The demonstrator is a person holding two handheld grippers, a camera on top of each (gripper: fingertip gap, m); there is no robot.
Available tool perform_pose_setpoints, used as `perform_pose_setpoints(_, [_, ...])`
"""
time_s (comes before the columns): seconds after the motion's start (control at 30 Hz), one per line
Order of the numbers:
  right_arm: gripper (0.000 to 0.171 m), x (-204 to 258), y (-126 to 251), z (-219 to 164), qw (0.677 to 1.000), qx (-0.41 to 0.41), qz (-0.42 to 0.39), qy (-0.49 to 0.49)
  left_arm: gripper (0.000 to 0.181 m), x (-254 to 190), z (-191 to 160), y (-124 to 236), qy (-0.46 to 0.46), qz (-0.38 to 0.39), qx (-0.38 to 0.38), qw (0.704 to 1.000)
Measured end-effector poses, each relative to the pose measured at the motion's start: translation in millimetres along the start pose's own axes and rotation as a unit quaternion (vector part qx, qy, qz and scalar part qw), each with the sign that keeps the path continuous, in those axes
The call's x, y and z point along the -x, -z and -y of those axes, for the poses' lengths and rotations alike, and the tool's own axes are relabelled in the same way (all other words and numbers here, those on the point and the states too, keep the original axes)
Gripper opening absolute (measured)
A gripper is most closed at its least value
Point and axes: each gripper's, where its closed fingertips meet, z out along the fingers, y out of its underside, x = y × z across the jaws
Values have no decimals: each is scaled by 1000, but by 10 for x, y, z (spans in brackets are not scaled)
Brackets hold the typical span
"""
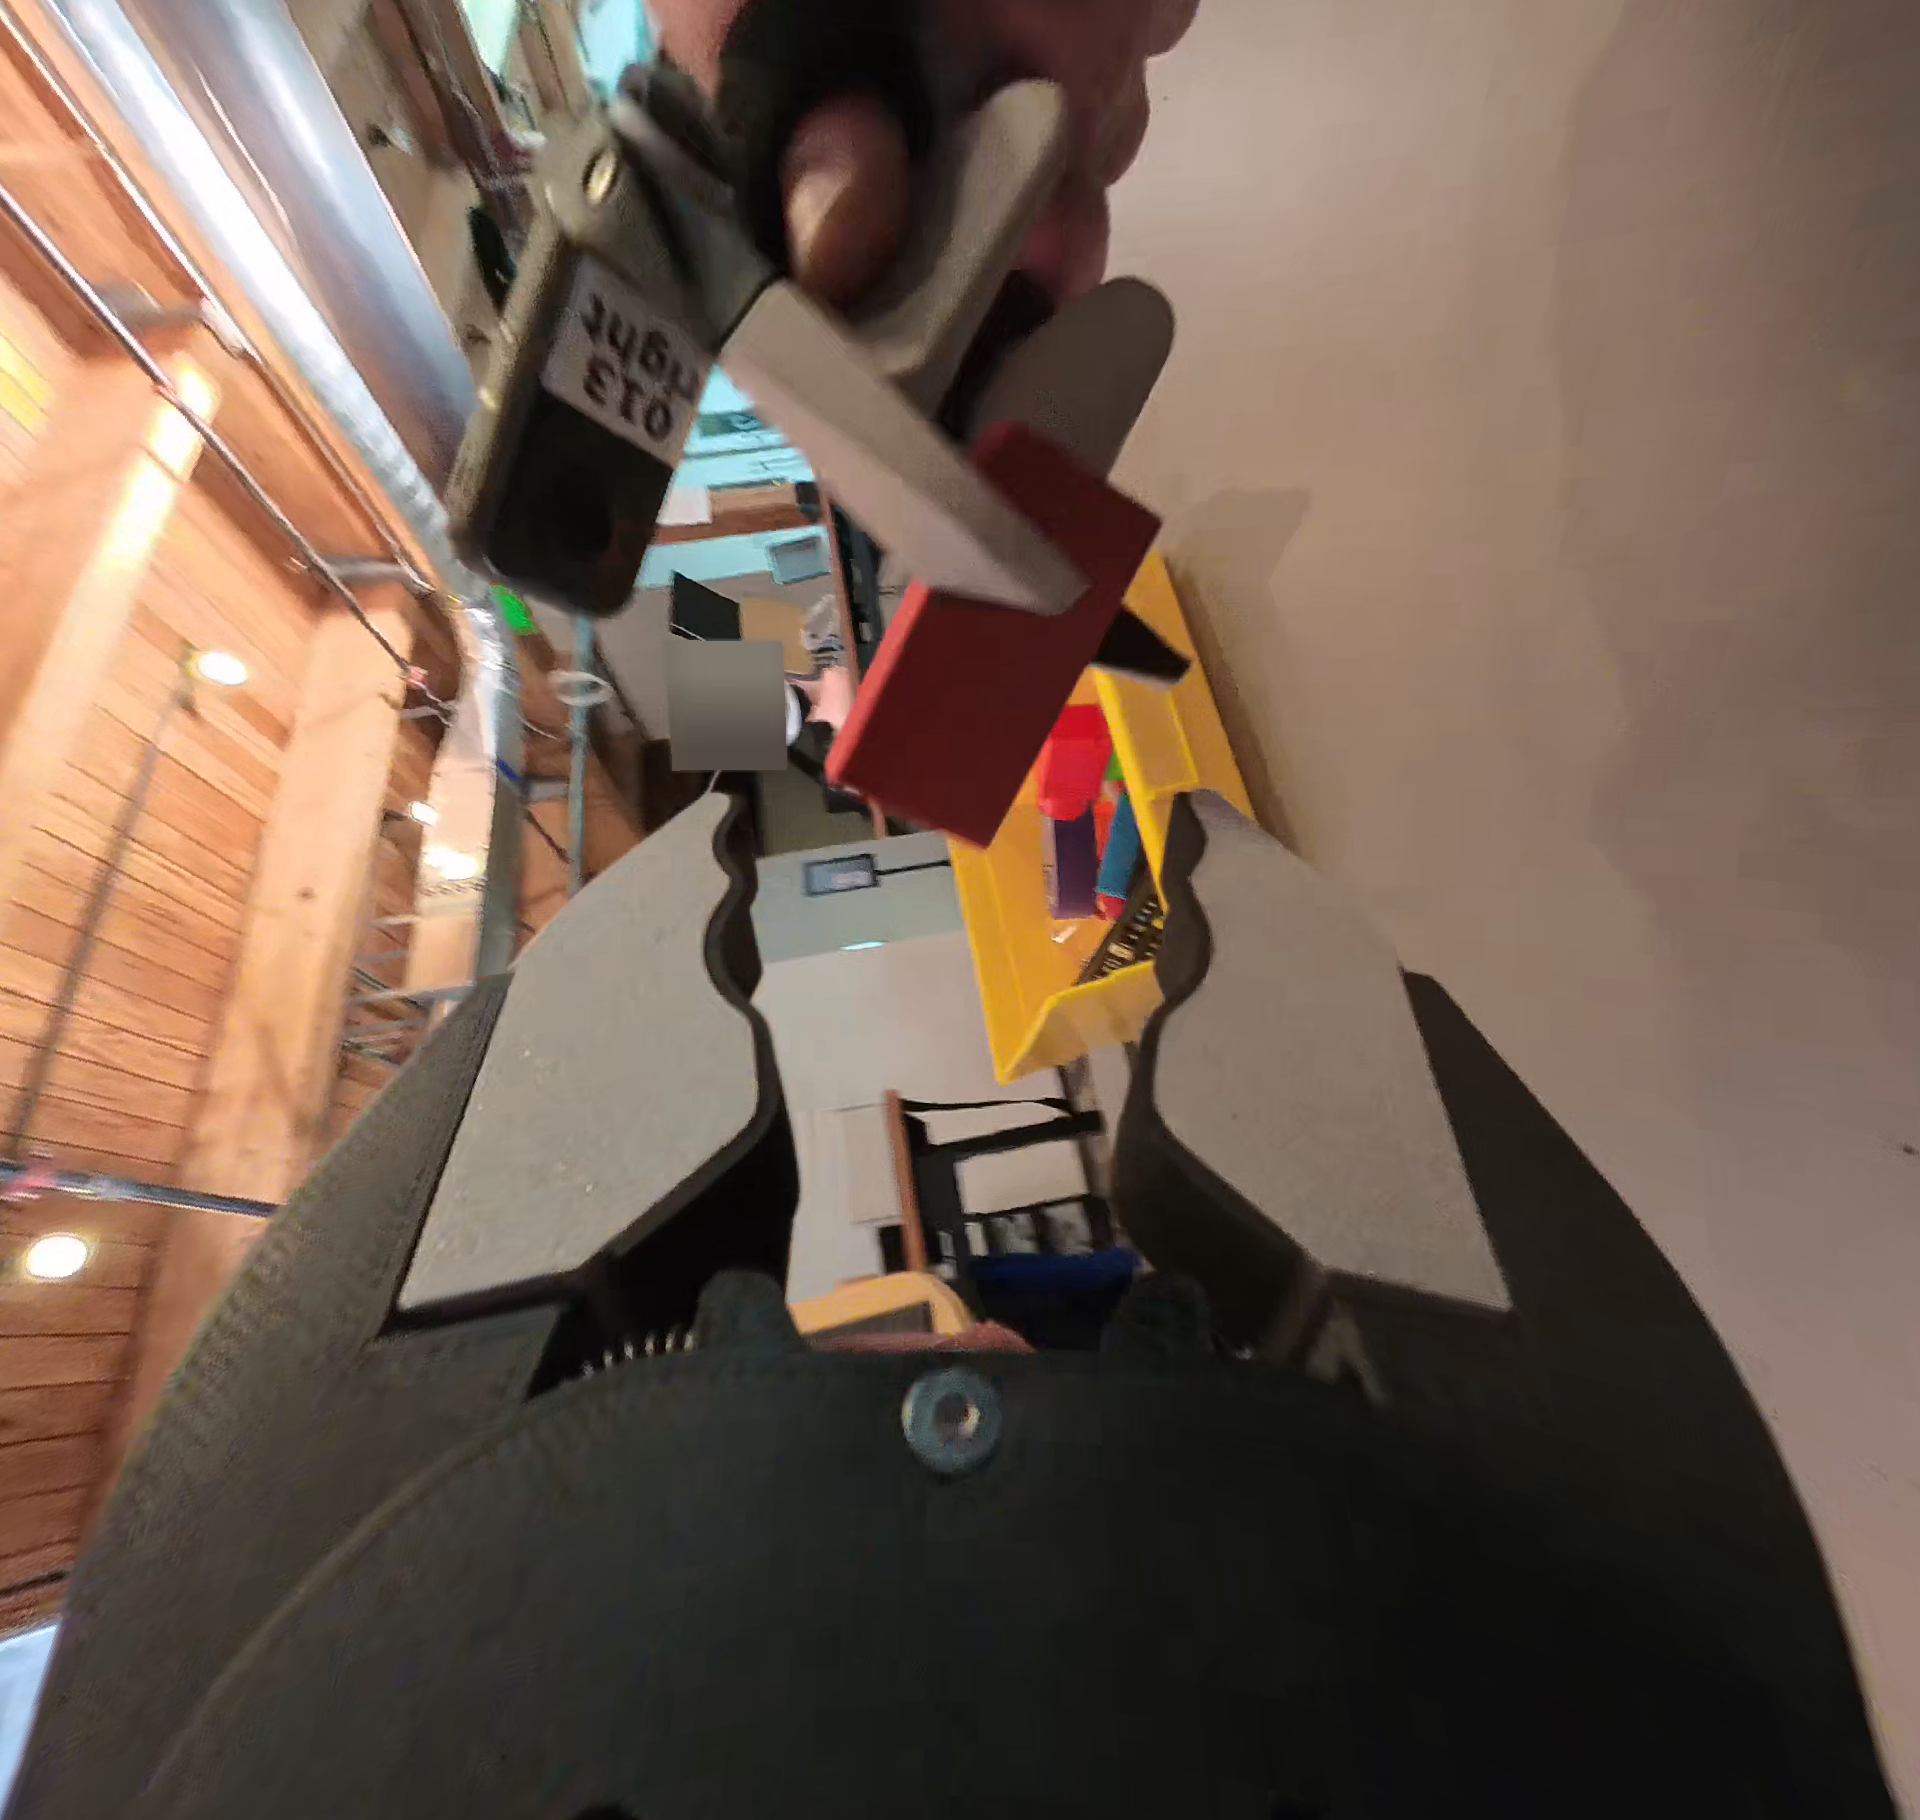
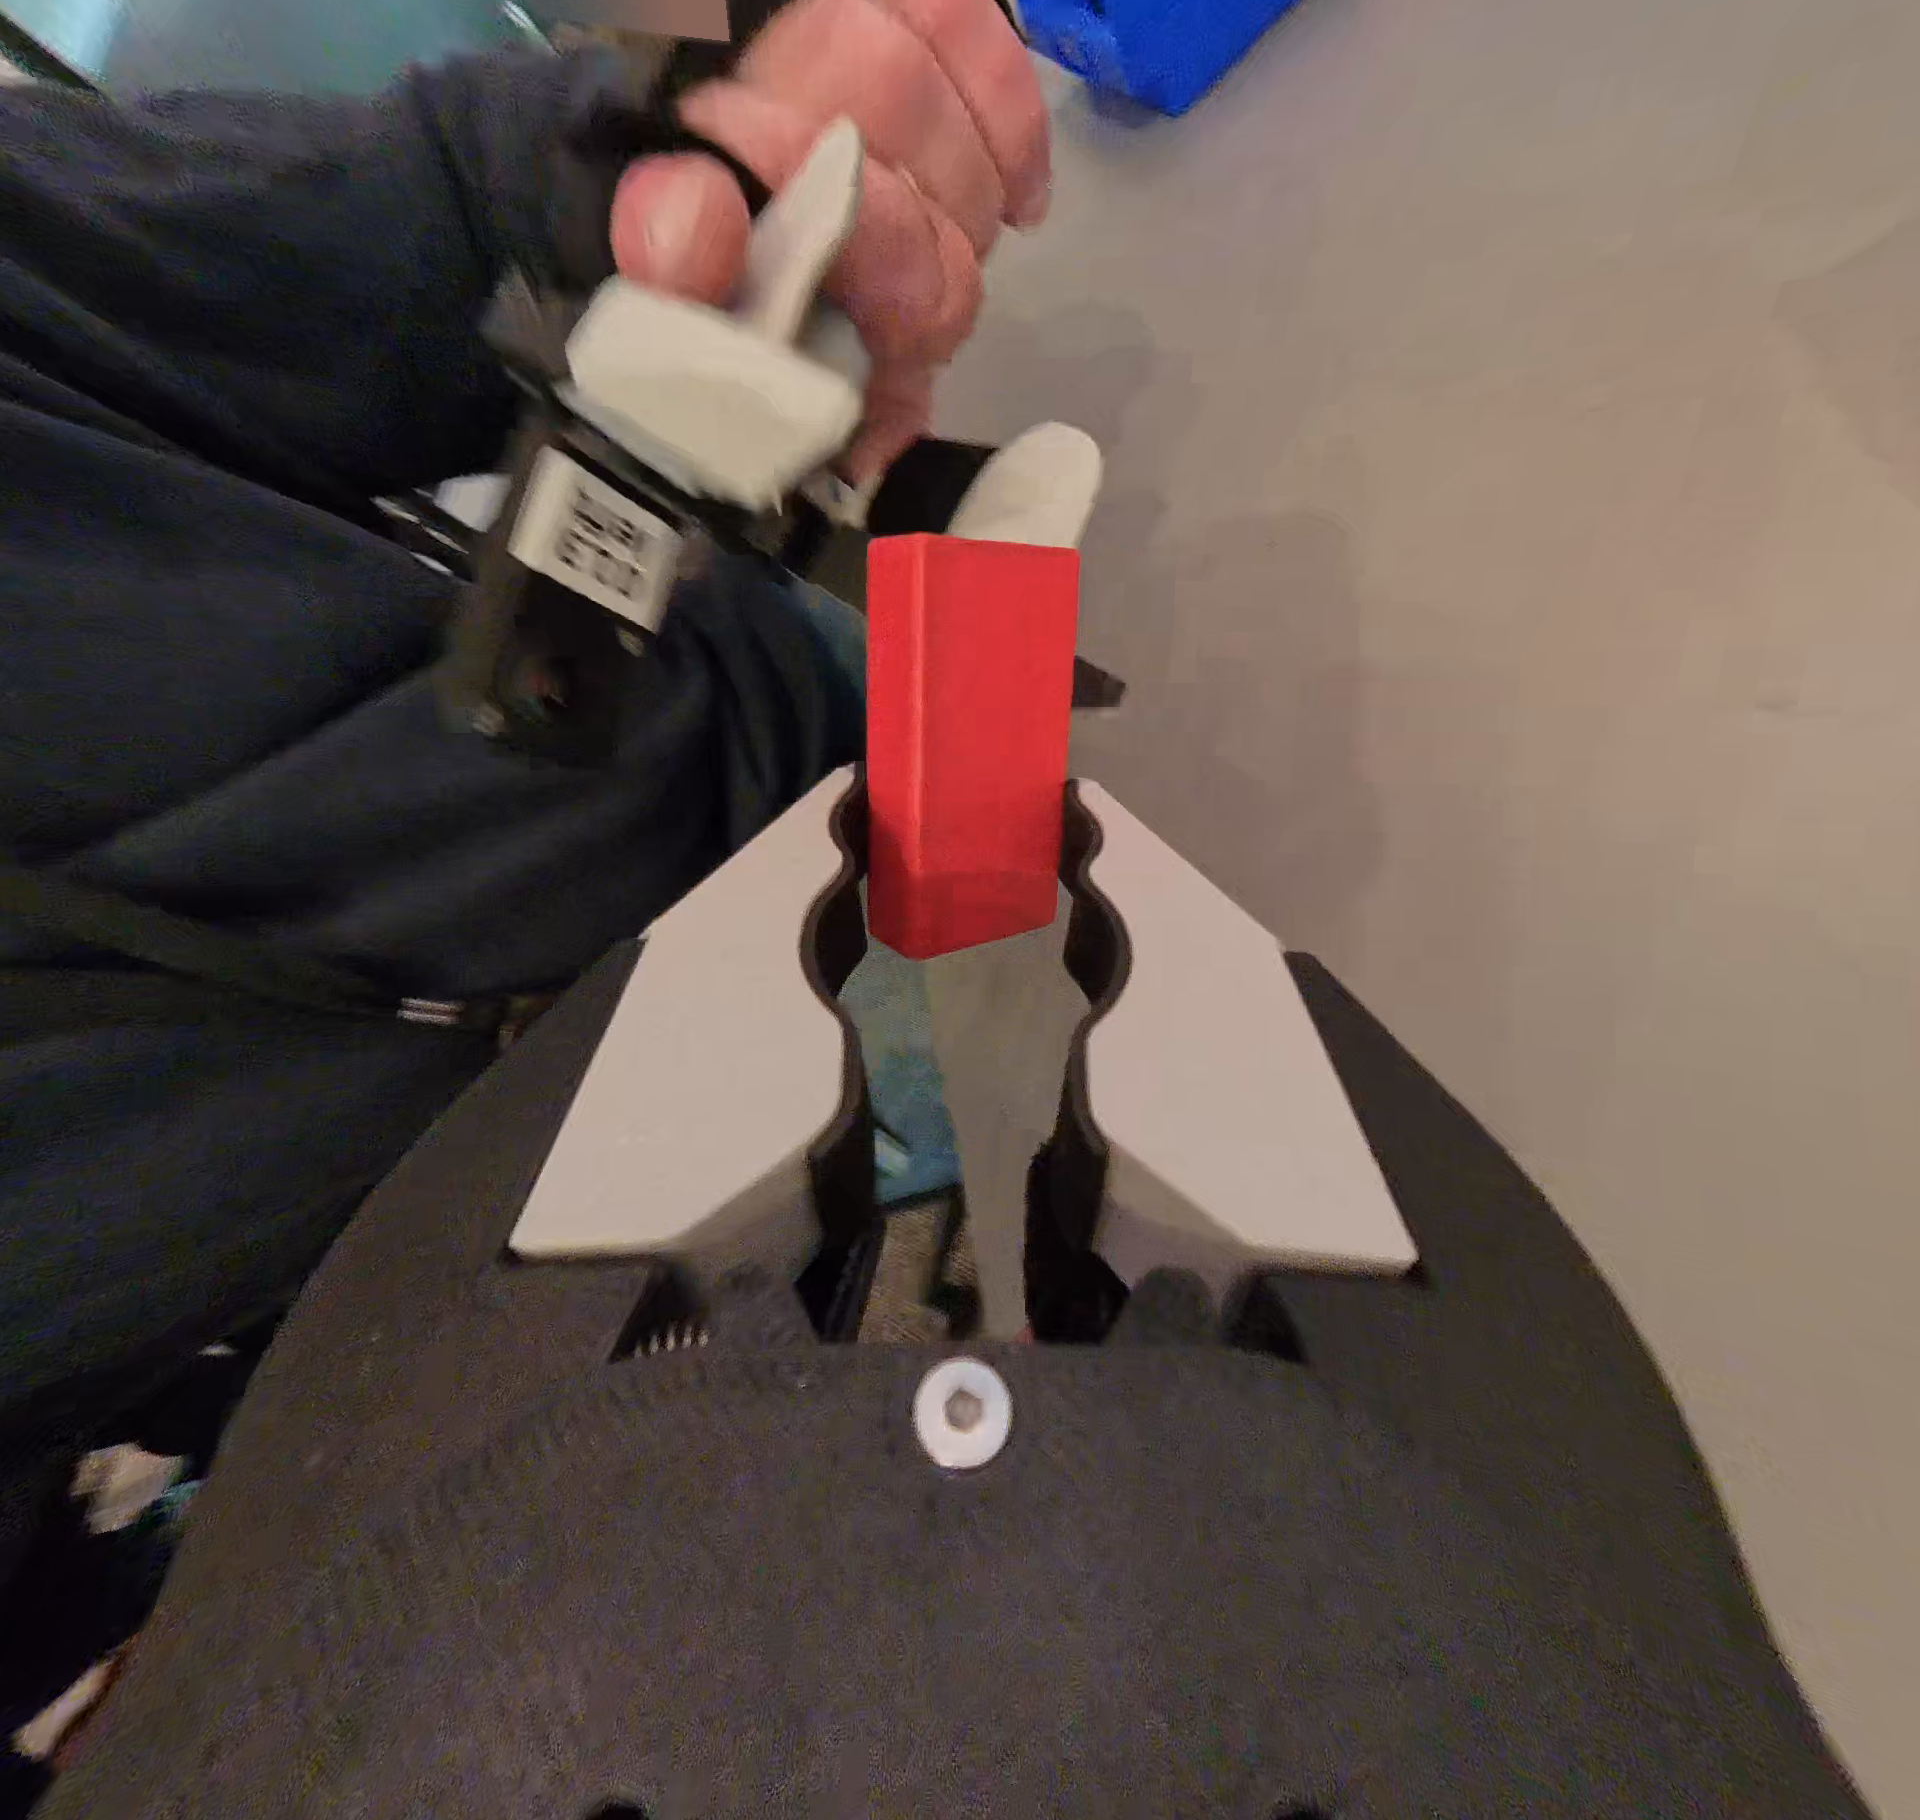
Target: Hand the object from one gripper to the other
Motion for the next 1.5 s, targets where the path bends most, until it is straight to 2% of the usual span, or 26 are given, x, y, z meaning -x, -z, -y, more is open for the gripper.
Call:
perform_pose_setpoints(0.13, [32,69,-94,-11,998,-4,53,-42,65,-34,93,-64,-59,32,-13,998])
perform_pose_setpoints(0.23, [32,41,-147,-40,997,0,55,-55,41,-50,110,-77,-75,36,-22,996])
perform_pose_setpoints(0.43, [32,2,-162,-45,997,-3,49,-63,40,-101,80,-88,-71,15,-8,997])
perform_pose_setpoints(0.57, [32,5,-192,-81,998,19,24,-48,47,-138,88,-133,-52,-12,6,999])
perform_pose_setpoints(0.63, [32,-12,-194,-86,998,22,16,-52,41,-162,79,-154,-58,-22,15,998])
perform_pose_setpoints(0.83, [31,-85,-171,-82,999,20,-10,-38,37,-206,48,-172,-68,-39,26,997])
perform_pose_setpoints(0.87, [34,-116,-153,-72,999,20,-24,-29,36,-227,26,-170,-61,-48,31,997])
perform_pose_setpoints(0.9, [52,-159,-125,-71,999,24,-45,-17,36,-249,0,-167,-55,-56,35,996])
perform_pose_setpoints(0.93, [61,-187,-89,-60,997,25,-66,4,36,-297,-54,-169,-43,-74,47,995])
perform_pose_setpoints(1.03, [68,-296,61,-10,980,37,-167,99,35,-450,-235,-164,39,-146,82,985])
perform_pose_setpoints(1.13, [68,-357,188,84,935,58,-278,212,35,-551,-352,-144,134,-222,110,959])
perform_pose_setpoints(1.23, [70,-384,221,166,871,82,-365,317,35,-557,-353,-137,227,-278,110,927])
perform_pose_setpoints(1.3, [69,-357,189,230,848,67,-384,359,36,-505,-322,-143,279,-297,97,908])
perform_pose_setpoints(1.37, [66,-322,161,283,840,40,-386,379,36,-497,-268,-121,330,-331,82,880])
perform_pose_setpoints(1.5, [55,-278,137,309,812,39,-392,430,36,-541,-104,1,418,-419,51,805])
